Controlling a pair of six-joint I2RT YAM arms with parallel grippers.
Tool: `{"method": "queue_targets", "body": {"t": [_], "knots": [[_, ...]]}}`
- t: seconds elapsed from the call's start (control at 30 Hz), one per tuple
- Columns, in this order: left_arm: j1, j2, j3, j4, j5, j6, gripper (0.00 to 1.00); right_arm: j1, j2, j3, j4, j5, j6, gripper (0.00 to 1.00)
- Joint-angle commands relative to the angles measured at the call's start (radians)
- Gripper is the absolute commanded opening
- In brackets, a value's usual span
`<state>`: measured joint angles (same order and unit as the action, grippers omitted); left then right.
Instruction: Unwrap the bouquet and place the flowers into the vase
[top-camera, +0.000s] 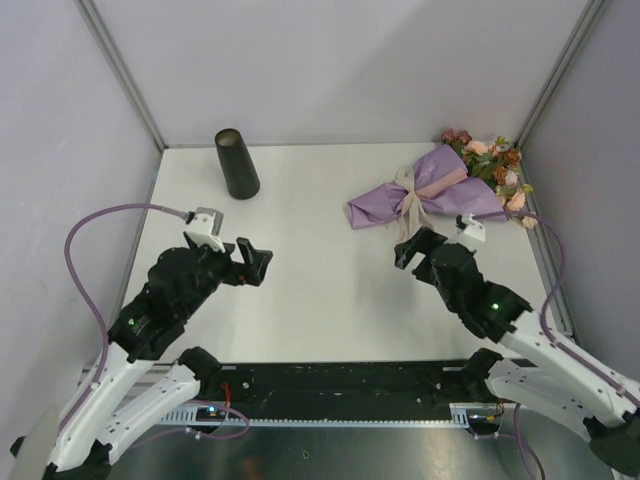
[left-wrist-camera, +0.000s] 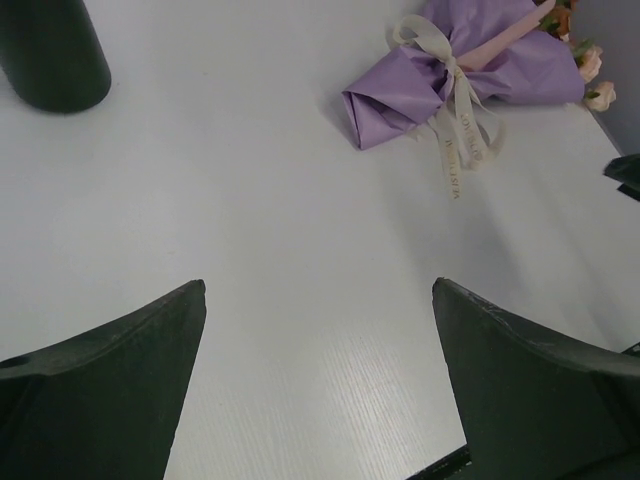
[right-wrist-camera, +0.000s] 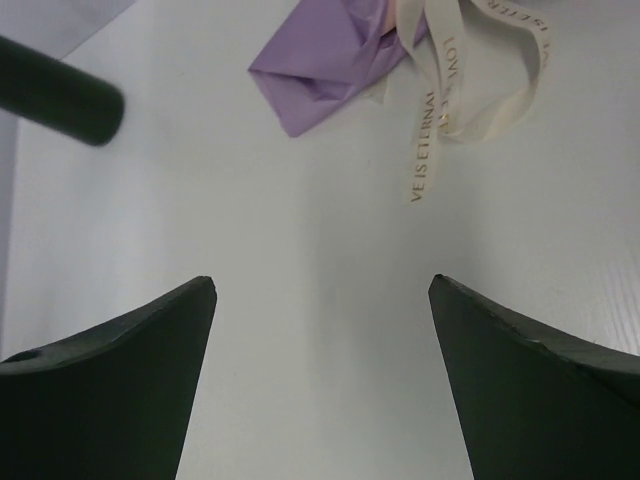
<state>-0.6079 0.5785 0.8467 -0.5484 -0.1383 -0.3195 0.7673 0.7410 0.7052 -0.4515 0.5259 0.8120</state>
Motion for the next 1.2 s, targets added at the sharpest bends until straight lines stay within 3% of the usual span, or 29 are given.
{"method": "queue_targets", "body": {"t": [0.0,0.13,0.23,0.67,0.93,1.17], "knots": [[-0.006,-0.070,-0.038,-0.006,-0.140,-0.072,1.00,-0.053,0.120,-0.039,0.239,0.069,0.046,0.89],[-0.006,-0.117,-0.050,-0.010,-0.187,-0.066,0.99,-0.174,0.285,-0.090,0.510,-0.132,0.139,0.69],[-0.007,-0.136,-0.061,-0.011,-0.191,-0.049,1.00,-0.217,0.432,-0.098,0.703,-0.196,0.125,0.63],[-0.012,-0.118,-0.060,-0.023,-0.158,-0.045,1.00,-0.378,0.969,-0.022,1.185,-0.378,0.228,0.59],[-0.015,-0.122,-0.061,-0.023,-0.166,-0.044,1.00,-0.423,1.130,-0.016,1.461,-0.473,0.279,0.57],[-0.015,-0.112,-0.061,-0.024,-0.157,-0.043,1.00,-0.436,1.200,0.025,1.504,-0.471,0.292,0.58]]}}
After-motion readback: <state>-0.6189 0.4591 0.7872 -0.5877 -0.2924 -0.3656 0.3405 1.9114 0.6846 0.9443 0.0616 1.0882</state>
